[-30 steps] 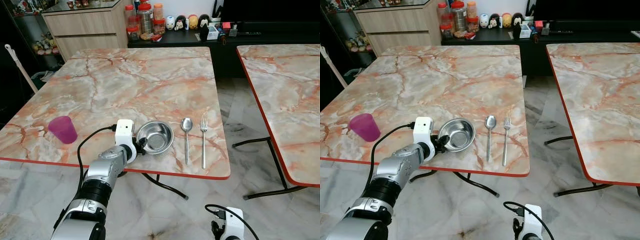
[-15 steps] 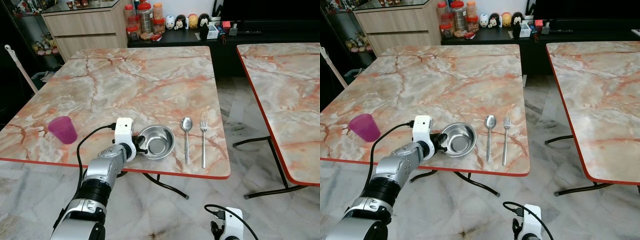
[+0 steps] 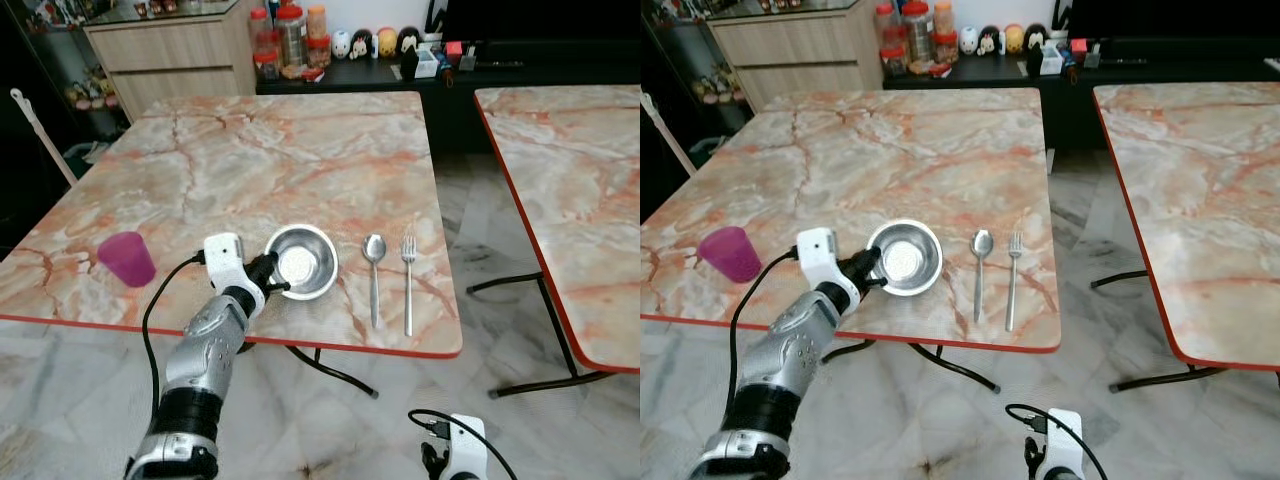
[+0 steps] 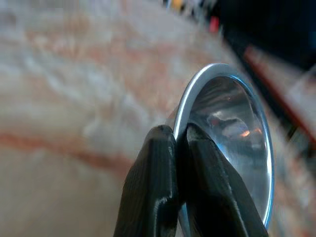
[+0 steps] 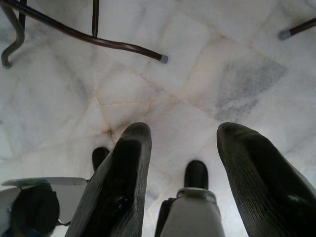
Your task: Setting the table
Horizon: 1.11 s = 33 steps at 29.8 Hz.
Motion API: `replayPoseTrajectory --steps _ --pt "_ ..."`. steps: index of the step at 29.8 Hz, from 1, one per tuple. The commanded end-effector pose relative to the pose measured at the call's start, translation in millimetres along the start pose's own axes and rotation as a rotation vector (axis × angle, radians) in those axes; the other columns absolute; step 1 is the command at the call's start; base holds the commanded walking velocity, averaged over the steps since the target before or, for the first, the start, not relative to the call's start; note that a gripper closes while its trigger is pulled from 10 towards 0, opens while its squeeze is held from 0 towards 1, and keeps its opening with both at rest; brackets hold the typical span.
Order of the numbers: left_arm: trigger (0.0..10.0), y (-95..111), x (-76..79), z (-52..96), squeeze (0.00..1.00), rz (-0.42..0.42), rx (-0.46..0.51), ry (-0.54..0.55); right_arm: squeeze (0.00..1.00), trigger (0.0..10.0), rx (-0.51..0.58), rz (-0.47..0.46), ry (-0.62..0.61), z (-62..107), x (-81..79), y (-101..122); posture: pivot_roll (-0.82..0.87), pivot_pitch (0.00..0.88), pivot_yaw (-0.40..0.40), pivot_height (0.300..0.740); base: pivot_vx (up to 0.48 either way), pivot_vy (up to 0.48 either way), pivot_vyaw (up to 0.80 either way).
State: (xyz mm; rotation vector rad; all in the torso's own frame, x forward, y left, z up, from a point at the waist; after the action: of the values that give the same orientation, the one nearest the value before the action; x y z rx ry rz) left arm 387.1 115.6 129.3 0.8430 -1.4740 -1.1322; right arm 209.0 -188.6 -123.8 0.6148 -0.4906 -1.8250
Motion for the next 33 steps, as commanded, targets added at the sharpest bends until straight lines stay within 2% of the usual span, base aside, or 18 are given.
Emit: replayPoseTrajectory --steps 1,4,6,8,12,18,24,28,33 --pt "10.0 16 -0.9 1.7 0.00 0.011 0.078 0.006 0.00 10.0 -0.016 0.013 0.007 0.5 -1.0 -4 0.04 0.000 0.059 0.740 0.000 0.000 0.00" --pt "10.0 16 -3.8 3.1 0.00 0.069 0.124 0.064 0.00 10.0 -0.016 0.030 0.014 0.5 -0.1 -3 0.04 0.000 0.043 0.740 0.000 0.000 0.00" --pt "10.0 17 -4.0 3.3 0.00 0.069 0.135 0.068 0.00 10.0 -0.013 0.035 0.018 0.3 -0.7 -2 0.04 0.000 0.041 0.740 0.000 0.000 0.00" --pt "10.0 20 -6.2 5.5 0.00 0.045 0.192 0.109 0.00 10.0 -0.004 0.060 0.040 -0.6 -5.3 2 0.04 0.000 0.016 0.740 0.000 0.000 0.00" --pt "10.0 24 -12.7 9.3 0.00 0.035 0.236 0.173 0.00 10.0 -0.003 0.069 0.052 -0.1 -5.7 1 0.04 0.001 0.002 0.740 0.000 -0.083 0.00" --pt "10.0 24 -19.1 13.2 0.00 0.024 0.248 0.213 0.00 10.0 -0.009 0.085 0.052 1.5 -0.7 -2 0.04 0.007 -0.006 0.740 0.000 -0.430 0.00" --pt "10.0 23 -25.8 17.1 0.00 -0.022 0.252 0.228 0.00 10.0 -0.015 0.075 0.021 3.3 8.5 -5 0.03 0.000 0.011 0.740 0.000 -0.471 0.00" --pt "10.0 26 -32.2 17.3 0.00 -0.038 0.246 0.234 0.00 10.0 -0.012 0.052 0.013 2.9 6.6 -6 0.01 0.000 0.036 0.740 0.000 -0.468 -0.39" --pt "10.0 28 -33.1 15.7 0.00 -0.041 0.246 0.233 0.00 10.0 -0.002 0.045 0.015 3.5 5.8 -7 0.01 0.000 0.047 0.740 0.000 -0.465 -0.31"
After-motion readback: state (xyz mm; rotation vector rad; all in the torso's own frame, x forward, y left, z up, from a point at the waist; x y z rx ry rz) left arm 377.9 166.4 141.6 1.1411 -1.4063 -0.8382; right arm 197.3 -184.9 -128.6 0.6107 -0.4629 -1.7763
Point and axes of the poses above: a point about 5 cm out from each wrist's last joint towards the gripper, its own z axis pointing back from the gripper into the wrist, its own y axis along the axis of the wrist's last joint, x = y × z, the point moved 5 cm from there along -z, pointing out of the wrist towards the gripper, and after that the axes turned 10 degrees about -z, right-handed, at the moved point
